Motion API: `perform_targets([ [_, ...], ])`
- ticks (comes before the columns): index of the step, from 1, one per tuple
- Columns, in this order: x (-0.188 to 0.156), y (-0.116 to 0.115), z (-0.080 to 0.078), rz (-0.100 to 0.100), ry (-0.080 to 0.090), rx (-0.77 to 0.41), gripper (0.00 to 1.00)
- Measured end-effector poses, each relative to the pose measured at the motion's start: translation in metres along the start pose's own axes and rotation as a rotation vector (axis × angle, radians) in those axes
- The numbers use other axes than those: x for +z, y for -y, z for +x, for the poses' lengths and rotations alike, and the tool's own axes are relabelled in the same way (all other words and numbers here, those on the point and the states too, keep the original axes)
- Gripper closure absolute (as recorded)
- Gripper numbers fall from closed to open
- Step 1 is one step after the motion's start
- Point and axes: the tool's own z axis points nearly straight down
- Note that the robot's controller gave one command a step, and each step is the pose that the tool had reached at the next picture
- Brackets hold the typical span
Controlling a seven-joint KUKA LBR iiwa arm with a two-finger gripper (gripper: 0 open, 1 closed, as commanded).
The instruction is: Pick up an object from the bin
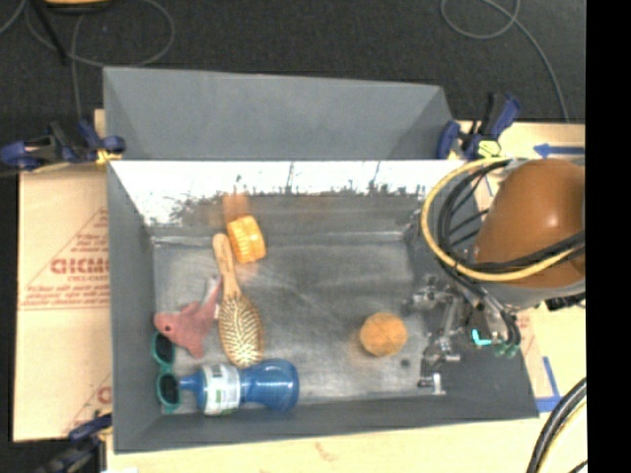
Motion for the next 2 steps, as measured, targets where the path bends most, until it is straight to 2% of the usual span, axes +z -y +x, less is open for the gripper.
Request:
perform_targets([
  [1,-0.003,0.0,-0.002,0.001,0.007,-0.004,0.0],
  [2,0.07,0.0,-0.024,-0.001,0.026,0.059,0.0],
])
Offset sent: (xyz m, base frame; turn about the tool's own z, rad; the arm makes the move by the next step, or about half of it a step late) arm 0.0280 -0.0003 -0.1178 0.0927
